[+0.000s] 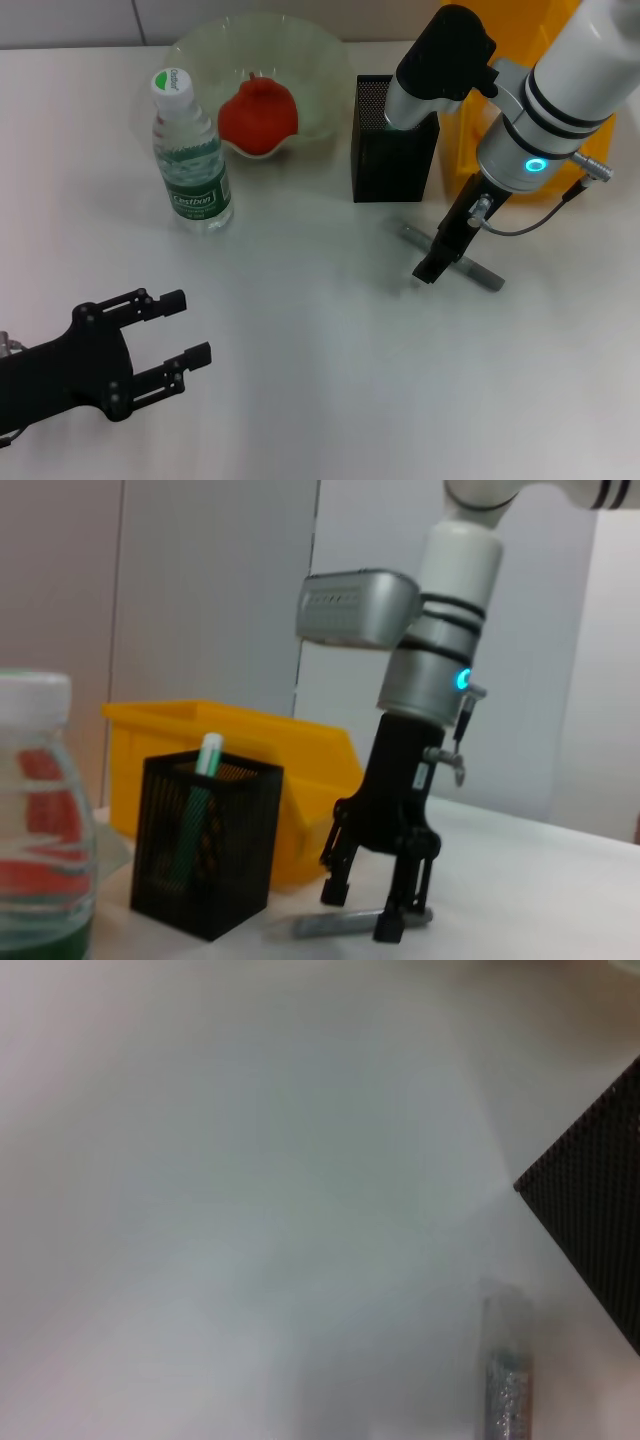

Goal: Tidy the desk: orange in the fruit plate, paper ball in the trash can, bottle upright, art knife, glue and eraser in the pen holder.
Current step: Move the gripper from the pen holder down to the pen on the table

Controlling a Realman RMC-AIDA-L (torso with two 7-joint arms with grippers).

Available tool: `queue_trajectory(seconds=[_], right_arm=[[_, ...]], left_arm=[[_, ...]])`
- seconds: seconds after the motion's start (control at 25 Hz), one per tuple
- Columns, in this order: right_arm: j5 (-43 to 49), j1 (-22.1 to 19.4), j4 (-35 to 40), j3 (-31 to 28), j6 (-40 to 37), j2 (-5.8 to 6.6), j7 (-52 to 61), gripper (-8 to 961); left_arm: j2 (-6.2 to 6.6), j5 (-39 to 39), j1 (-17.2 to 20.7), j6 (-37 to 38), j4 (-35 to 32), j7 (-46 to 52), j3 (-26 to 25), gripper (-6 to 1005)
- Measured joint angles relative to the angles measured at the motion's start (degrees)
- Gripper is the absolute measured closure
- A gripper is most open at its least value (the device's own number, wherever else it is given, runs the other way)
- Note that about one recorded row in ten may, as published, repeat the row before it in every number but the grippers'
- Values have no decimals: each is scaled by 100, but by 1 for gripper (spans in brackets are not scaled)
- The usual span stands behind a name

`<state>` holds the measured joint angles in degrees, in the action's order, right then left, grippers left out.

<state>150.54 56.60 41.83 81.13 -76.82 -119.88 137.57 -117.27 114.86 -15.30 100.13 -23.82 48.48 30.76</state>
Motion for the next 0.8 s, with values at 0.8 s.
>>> queue_trajectory(seconds=[0.8], right_arm=[[-8,35,-14,0,1,0,-6,273]], left_arm=[[-56,1,-27,-369,71,188,-8,188]])
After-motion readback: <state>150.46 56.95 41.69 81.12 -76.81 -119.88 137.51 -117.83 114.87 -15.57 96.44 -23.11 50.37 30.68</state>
